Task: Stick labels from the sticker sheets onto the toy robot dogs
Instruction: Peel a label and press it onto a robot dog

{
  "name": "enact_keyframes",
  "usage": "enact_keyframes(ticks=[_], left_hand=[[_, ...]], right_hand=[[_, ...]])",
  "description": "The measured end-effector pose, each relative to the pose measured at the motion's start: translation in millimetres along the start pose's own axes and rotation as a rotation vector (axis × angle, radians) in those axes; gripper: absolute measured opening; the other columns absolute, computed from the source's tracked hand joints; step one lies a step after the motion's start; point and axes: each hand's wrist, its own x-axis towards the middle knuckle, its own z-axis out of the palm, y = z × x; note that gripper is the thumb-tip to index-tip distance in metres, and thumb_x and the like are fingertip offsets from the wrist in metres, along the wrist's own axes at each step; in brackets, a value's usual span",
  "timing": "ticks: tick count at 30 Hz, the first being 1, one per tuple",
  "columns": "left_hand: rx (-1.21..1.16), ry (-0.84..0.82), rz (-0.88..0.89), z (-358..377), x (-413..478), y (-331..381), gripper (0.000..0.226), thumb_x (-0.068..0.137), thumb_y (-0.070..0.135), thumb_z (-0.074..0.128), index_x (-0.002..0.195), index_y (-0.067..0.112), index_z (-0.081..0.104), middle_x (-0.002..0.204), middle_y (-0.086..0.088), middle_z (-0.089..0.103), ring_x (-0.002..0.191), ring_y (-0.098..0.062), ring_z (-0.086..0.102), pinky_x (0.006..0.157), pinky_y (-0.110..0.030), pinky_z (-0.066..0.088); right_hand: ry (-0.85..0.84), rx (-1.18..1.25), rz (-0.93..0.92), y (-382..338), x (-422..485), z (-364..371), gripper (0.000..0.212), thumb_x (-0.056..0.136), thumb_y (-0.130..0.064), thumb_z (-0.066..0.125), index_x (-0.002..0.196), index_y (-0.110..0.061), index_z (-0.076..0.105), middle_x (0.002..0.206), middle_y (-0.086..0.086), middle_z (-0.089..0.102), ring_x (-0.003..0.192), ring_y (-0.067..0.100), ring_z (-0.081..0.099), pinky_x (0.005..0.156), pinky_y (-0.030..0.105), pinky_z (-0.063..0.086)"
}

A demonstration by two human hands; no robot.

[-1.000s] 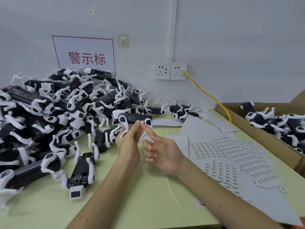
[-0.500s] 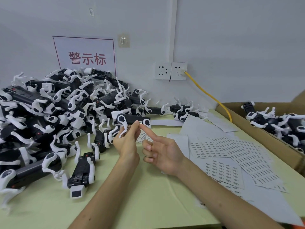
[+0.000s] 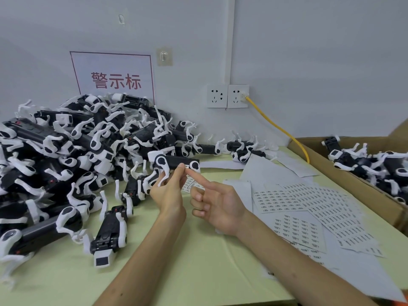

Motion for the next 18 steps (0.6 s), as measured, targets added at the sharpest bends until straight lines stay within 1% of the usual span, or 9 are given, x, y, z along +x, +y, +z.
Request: enact_keyframes(ticks=[6,9,11,12,14,15,16,18], left_hand=[[0.024,0.013,-0.014,1.2,0.2,0.4,0.071,0.080,0.012,0.088,0.136,-0.015,0.054,0.085,-0.013,0.079,0.084,-0.020,0.078,0.070,-0.015,0.057],[0.011,0.024,-0.012,1.6,0.0,0.8,0.073,0.081,0.009,0.087,0.140,-0.011,0.048,0.082,-0.011,0.079,0.085,-0.020,0.079,0.071,-0.015,0.058],[0.008,0.020,-0.016,1.5,0.2,1.3,0.069,0.083,0.009,0.086,0.138,-0.012,0.050,0.082,-0.011,0.079,0.090,-0.023,0.078,0.074,-0.017,0.060],[0.023,0.018,-0.020,1.6,0.5,2.1,0.059,0.083,0.009,0.085,0.131,-0.011,0.056,0.082,-0.011,0.079,0.090,-0.024,0.078,0.077,-0.020,0.061],[0.059,0.007,-0.029,1.7,2.1,3.1,0.028,0.084,0.009,0.084,0.103,-0.004,0.068,0.077,-0.008,0.078,0.082,-0.021,0.078,0.082,-0.024,0.062],[0.065,0.002,-0.034,1.9,2.0,3.8,0.019,0.085,0.008,0.084,0.092,-0.001,0.069,0.074,-0.006,0.077,0.078,-0.020,0.077,0.080,-0.024,0.063],[0.065,0.000,-0.043,1.9,2.2,4.6,0.017,0.085,0.009,0.083,0.087,0.001,0.068,0.072,-0.006,0.076,0.076,-0.019,0.075,0.077,-0.023,0.062],[0.057,-0.021,-0.066,2.4,3.0,5.8,0.015,0.088,0.011,0.080,0.086,0.005,0.067,0.073,-0.004,0.072,0.072,-0.015,0.072,0.073,-0.023,0.060]], right_hand=[[0.029,-0.025,-0.011,1.2,0.4,1.1,0.056,0.089,-0.032,0.064,0.144,-0.031,0.057,0.075,-0.001,0.045,0.065,0.017,0.018,0.059,0.028,0.030],[0.053,-0.018,-0.017,0.9,0.4,1.3,0.057,0.087,-0.031,0.065,0.144,-0.030,0.059,0.075,-0.001,0.045,0.062,0.016,0.022,0.059,0.027,0.030],[0.059,-0.023,-0.020,0.4,0.3,1.0,0.058,0.086,-0.032,0.066,0.143,-0.029,0.059,0.075,-0.001,0.045,0.062,0.015,0.023,0.059,0.027,0.030],[0.058,-0.028,-0.021,0.3,0.1,0.7,0.058,0.085,-0.032,0.067,0.143,-0.029,0.060,0.075,-0.001,0.045,0.062,0.016,0.023,0.059,0.027,0.029],[0.066,-0.029,-0.030,0.0,-0.2,-0.1,0.062,0.079,-0.033,0.072,0.140,-0.027,0.062,0.074,-0.001,0.045,0.062,0.015,0.023,0.059,0.027,0.028],[0.083,-0.022,-0.041,-0.5,0.0,-0.9,0.063,0.077,-0.032,0.073,0.139,-0.025,0.064,0.072,-0.001,0.045,0.061,0.015,0.023,0.058,0.027,0.028],[0.110,-0.007,-0.060,-1.3,0.4,-2.1,0.061,0.076,-0.030,0.071,0.136,-0.022,0.066,0.071,-0.001,0.044,0.060,0.015,0.023,0.057,0.026,0.028],[0.199,0.035,-0.119,-5.1,1.7,-5.2,0.053,0.079,-0.026,0.065,0.130,-0.014,0.068,0.067,-0.001,0.041,0.055,0.013,0.024,0.053,0.025,0.027]])
